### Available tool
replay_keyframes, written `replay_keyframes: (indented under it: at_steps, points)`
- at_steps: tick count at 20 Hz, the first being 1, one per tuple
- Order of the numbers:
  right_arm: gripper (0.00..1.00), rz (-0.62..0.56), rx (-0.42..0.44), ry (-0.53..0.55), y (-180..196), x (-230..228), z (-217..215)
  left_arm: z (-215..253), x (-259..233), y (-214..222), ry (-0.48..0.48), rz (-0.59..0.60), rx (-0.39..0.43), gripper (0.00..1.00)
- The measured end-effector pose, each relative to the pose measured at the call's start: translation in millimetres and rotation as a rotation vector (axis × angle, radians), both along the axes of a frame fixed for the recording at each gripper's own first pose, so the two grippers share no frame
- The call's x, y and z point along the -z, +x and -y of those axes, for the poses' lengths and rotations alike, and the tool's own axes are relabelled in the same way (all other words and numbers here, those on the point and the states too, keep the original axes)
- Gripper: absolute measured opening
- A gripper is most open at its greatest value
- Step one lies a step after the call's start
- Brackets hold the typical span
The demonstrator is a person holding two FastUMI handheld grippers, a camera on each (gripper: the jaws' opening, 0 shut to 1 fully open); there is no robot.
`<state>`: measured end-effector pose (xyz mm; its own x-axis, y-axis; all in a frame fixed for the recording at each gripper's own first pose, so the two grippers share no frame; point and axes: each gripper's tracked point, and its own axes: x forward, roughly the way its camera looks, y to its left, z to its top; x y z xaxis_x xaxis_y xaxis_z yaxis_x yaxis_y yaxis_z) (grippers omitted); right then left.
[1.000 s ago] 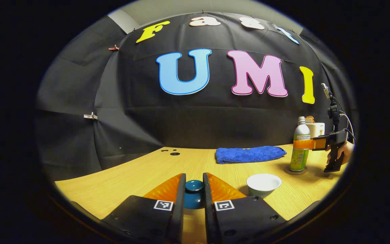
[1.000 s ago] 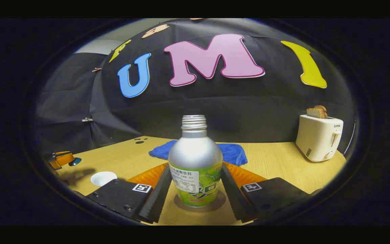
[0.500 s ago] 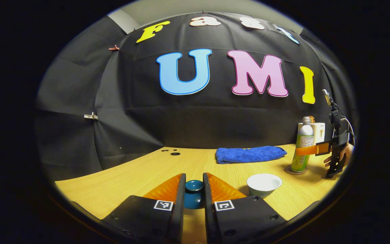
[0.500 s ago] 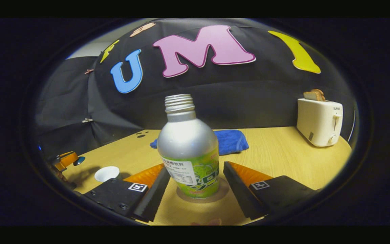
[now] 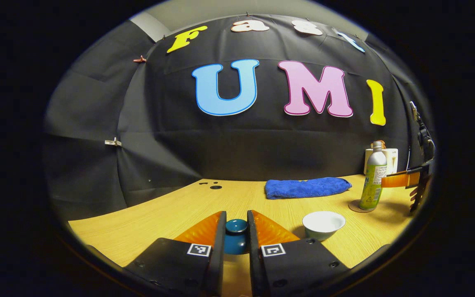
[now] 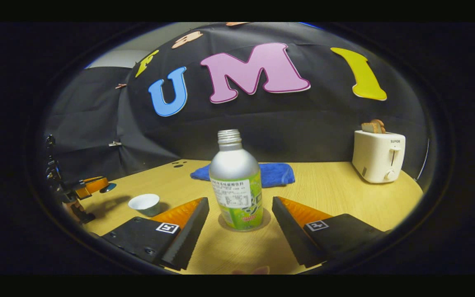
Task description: Open the teacup lid with one hand, grasp the water bottle and pour water into the teacup with the other hand; after pouring, place the water bottle on the coaster and then close the teacup lid.
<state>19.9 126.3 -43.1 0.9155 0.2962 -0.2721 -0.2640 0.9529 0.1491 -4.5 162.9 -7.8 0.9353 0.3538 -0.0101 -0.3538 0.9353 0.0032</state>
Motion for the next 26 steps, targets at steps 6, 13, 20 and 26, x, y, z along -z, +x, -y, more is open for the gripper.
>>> replay_keyframes:
  at_steps: [6, 13, 20, 26]
  points:
    - [0.95, 0.071, 0.048, -0.046, -45.2, -6.8, 9.4, 12.6, -0.1, 4.0, -0.003, 0.003, 0.023, 0.30]
    - [0.95, 0.224, 0.102, -0.087, -65.5, -27.4, 17.4, 58.8, -5.3, 27.6, -0.001, 0.019, 0.135, 0.30]
    - [0.95, 0.224, 0.205, -0.106, -65.1, -29.2, 35.9, 98.4, -8.3, 53.6, -0.054, 0.038, 0.225, 0.30]
    - [0.95, 0.223, 0.199, -0.104, -66.5, -29.2, 33.8, 122.3, -0.9, 73.1, -0.010, -0.009, 0.261, 0.30]
